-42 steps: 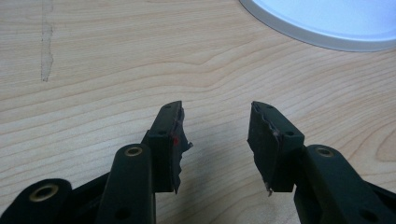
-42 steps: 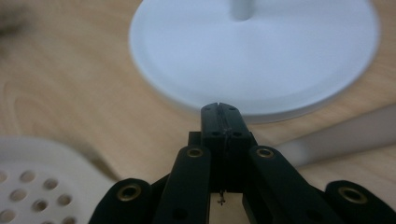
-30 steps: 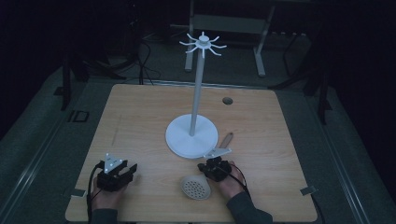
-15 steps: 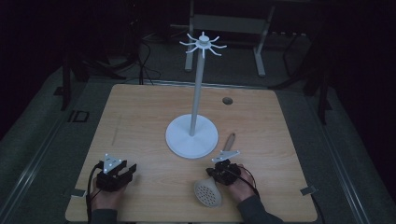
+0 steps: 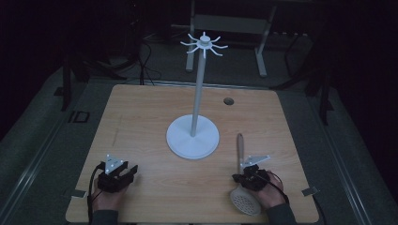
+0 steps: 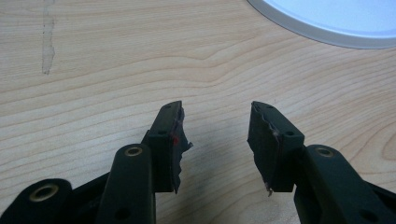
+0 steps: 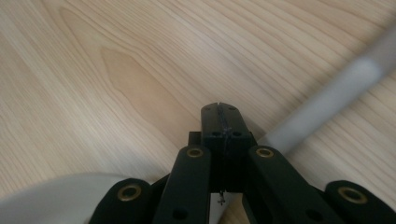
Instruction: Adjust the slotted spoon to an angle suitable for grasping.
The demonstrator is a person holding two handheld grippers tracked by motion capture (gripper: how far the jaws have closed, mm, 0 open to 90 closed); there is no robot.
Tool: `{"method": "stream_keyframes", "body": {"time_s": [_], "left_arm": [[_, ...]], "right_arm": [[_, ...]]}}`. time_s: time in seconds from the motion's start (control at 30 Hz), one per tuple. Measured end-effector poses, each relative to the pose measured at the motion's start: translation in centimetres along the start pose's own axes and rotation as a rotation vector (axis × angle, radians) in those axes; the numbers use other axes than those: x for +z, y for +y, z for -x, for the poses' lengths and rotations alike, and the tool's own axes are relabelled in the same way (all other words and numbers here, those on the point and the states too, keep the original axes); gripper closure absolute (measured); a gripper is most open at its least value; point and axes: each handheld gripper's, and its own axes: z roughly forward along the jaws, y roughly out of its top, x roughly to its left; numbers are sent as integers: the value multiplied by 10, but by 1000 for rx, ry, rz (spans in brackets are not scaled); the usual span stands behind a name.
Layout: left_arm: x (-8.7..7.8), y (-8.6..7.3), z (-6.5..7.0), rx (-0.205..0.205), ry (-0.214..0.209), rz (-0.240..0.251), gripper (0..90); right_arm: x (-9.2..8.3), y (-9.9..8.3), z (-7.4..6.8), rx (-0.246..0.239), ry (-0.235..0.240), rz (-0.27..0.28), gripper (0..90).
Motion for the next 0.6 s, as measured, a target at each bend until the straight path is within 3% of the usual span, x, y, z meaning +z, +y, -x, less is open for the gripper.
{"method": "stream_keyframes", "body": {"time_s": [0.2,0.33,0.57,0.6], "left_arm": [[0,0,-1,-2,0,2,555],[0,0,0,-1,1,-1,555],[1,-1,-1,-3,5,-6,555],[1,-1,-1,-4,7,-6,555]], "right_arm": [[-12,-11,14,27,-43,-23,900],[-16,-12,18,53,-40,-29,900],[-22,1,21,87,-67,9,851],[-24,8,25,106,-95,18,798]]}}
